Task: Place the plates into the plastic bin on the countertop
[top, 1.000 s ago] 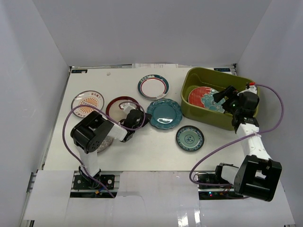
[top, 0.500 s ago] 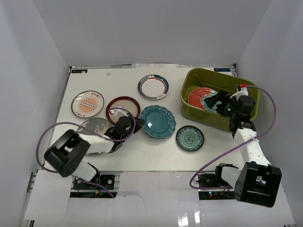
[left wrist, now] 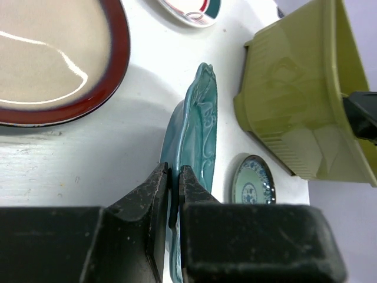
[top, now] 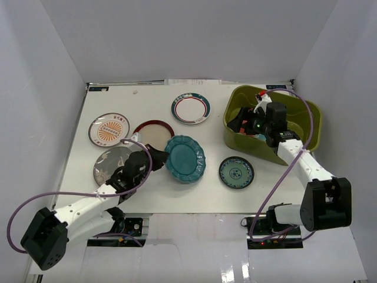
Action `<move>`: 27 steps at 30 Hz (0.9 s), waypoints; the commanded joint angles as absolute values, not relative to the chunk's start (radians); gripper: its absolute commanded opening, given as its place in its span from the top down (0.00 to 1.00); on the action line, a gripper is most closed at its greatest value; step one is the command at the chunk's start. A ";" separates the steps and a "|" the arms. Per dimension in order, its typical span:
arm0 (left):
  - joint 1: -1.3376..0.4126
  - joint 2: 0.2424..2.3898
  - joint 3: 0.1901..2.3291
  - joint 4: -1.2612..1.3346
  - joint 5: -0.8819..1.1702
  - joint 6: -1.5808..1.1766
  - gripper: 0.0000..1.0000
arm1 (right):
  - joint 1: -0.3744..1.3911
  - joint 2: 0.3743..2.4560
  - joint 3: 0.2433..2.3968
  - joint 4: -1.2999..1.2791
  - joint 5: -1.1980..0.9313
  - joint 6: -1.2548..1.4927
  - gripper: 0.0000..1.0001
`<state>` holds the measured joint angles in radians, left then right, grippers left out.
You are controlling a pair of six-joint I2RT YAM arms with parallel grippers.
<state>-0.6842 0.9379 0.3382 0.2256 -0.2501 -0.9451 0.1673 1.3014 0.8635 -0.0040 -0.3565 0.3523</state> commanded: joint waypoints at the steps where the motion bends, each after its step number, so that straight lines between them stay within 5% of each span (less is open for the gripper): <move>1: -0.681 0.830 0.431 0.272 -0.227 -0.945 1.00 | 0.196 1.299 0.931 -0.064 -0.362 0.316 0.16; 7: -0.680 0.778 0.505 0.242 -0.166 -0.928 1.00 | 0.242 1.174 0.942 -0.023 -0.411 0.322 0.02; 12: -0.678 0.739 0.549 0.239 -0.108 -0.942 1.00 | 0.255 1.103 0.856 0.086 -0.723 0.328 0.10; 27: -0.678 0.730 0.595 0.342 0.040 -0.985 1.00 | 0.328 1.166 0.716 0.248 -0.975 0.402 0.09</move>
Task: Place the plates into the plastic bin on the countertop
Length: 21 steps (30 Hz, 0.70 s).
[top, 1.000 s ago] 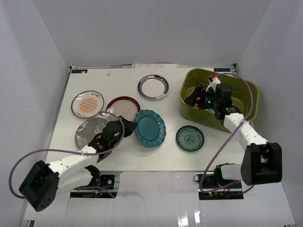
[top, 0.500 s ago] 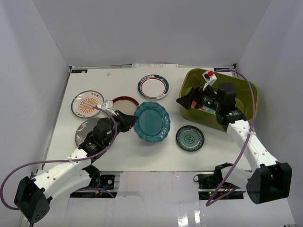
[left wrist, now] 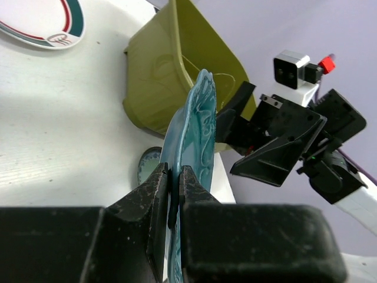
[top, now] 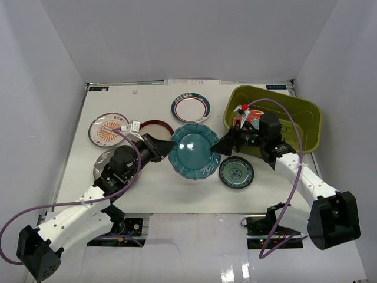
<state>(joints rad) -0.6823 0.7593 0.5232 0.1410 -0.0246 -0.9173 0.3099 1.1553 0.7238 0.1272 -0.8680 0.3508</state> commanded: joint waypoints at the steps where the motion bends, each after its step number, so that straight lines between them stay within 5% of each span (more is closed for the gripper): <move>1: -0.678 0.735 0.594 0.348 0.046 -0.989 1.00 | 0.331 1.172 0.713 0.259 -0.980 0.422 0.08; 5: -0.678 0.735 0.600 0.371 0.070 -1.000 1.00 | 0.337 1.195 0.693 0.308 -0.982 0.455 0.00; 7: -0.678 0.739 0.609 0.373 0.075 -0.996 1.00 | 0.339 1.192 0.680 0.357 -0.994 0.498 0.14; 8: -0.678 0.745 0.615 0.367 0.078 -0.993 1.00 | 0.339 1.189 0.673 0.383 -0.997 0.517 0.34; 11: -0.678 0.749 0.637 0.336 0.081 -0.971 0.98 | 0.341 1.167 0.675 0.414 -0.985 0.540 0.72; 14: -0.678 0.744 0.661 0.281 0.075 -0.930 0.72 | 0.339 1.149 0.695 0.397 -0.960 0.551 0.92; 15: -0.678 0.739 0.669 0.264 0.068 -0.913 0.61 | 0.337 1.143 0.699 0.397 -0.953 0.557 0.92; 16: -0.678 0.736 0.692 0.244 0.063 -0.893 0.41 | 0.336 1.129 0.710 0.399 -0.942 0.563 0.92; 19: -0.677 0.729 0.750 0.140 0.043 -0.799 0.13 | 0.328 1.105 0.758 0.397 -0.893 0.601 0.92; 21: -0.677 0.727 0.787 0.016 0.026 -0.718 0.04 | 0.301 1.097 0.791 0.394 -0.850 0.635 0.92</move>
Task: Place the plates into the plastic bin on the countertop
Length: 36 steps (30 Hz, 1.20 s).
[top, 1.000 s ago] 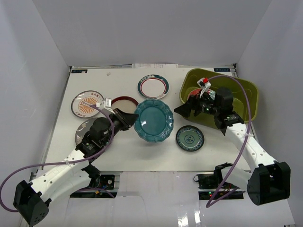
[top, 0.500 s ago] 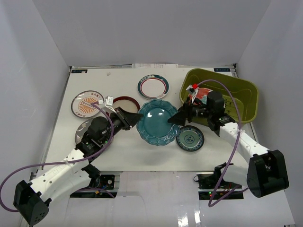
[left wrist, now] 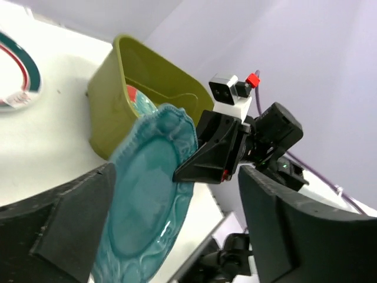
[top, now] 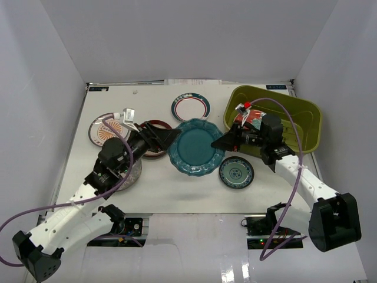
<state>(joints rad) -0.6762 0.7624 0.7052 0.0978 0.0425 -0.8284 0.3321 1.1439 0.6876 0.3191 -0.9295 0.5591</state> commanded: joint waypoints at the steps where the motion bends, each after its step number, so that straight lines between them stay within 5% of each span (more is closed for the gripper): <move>1: -0.678 0.723 0.814 -0.036 0.011 -0.689 0.02 | 0.284 1.085 0.807 0.394 -0.833 0.650 0.92; 8: -0.678 0.649 0.911 -0.456 -0.049 -0.480 0.02 | -0.070 1.028 0.883 0.346 -0.672 0.772 0.92; 14: -0.678 0.586 0.868 -0.577 -0.086 -0.350 0.02 | -0.192 1.066 0.856 0.216 -0.375 0.690 0.92; 32: -0.678 0.491 0.675 -0.491 -0.114 -0.330 0.02 | -0.204 1.337 0.870 0.107 -0.164 0.537 0.92; 36: -0.677 0.497 0.676 -0.488 -0.112 -0.331 0.02 | -0.204 1.361 0.874 0.069 -0.144 0.503 0.85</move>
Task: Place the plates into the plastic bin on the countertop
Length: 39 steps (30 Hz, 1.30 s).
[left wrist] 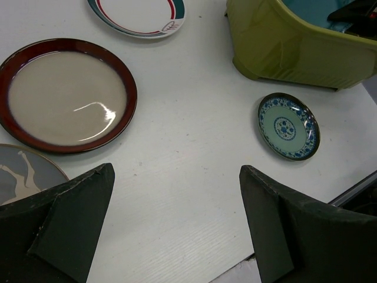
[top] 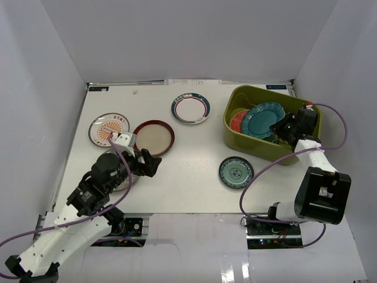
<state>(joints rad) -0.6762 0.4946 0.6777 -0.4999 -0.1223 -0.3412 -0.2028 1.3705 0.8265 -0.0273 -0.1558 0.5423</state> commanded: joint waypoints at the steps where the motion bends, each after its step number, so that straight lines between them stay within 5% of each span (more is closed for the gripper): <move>1: -0.678 0.502 0.676 -0.488 -0.110 -0.331 0.02 | -0.204 1.361 0.873 0.064 -0.129 0.494 0.78; 2: -0.678 0.503 0.676 -0.488 -0.110 -0.331 0.02 | -0.203 1.356 0.867 0.057 -0.111 0.491 0.64; 3: -0.678 0.505 0.676 -0.488 -0.110 -0.331 0.02 | -0.202 1.353 0.865 0.054 -0.110 0.486 0.64; 6: -0.678 0.512 0.676 -0.488 -0.110 -0.330 0.02 | -0.204 1.338 0.862 0.032 -0.077 0.476 0.29; 9: -0.678 0.522 0.676 -0.488 -0.115 -0.331 0.02 | -0.201 1.310 0.867 0.012 -0.040 0.465 0.07; 11: -0.678 0.525 0.675 -0.489 -0.117 -0.330 0.02 | -0.198 1.283 0.877 0.002 -0.009 0.457 0.02; 15: -0.678 0.543 0.678 -0.489 -0.136 -0.330 0.02 | -0.178 1.214 0.890 -0.032 0.078 0.445 0.10; 22: -0.676 0.566 0.687 -0.495 -0.201 -0.333 0.02 | -0.011 1.082 0.882 -0.012 0.121 0.422 0.10; 27: -0.675 0.546 0.696 -0.495 -0.267 -0.344 0.02 | 0.263 1.040 0.845 0.075 0.132 0.452 0.00; 33: -0.675 0.525 0.742 -0.460 -0.307 -0.373 0.02 | 0.668 1.120 0.776 0.282 0.228 0.584 0.17; 39: -0.670 0.485 0.710 -0.402 -0.322 -0.357 0.02 | 0.831 1.437 0.856 0.399 0.305 0.722 0.35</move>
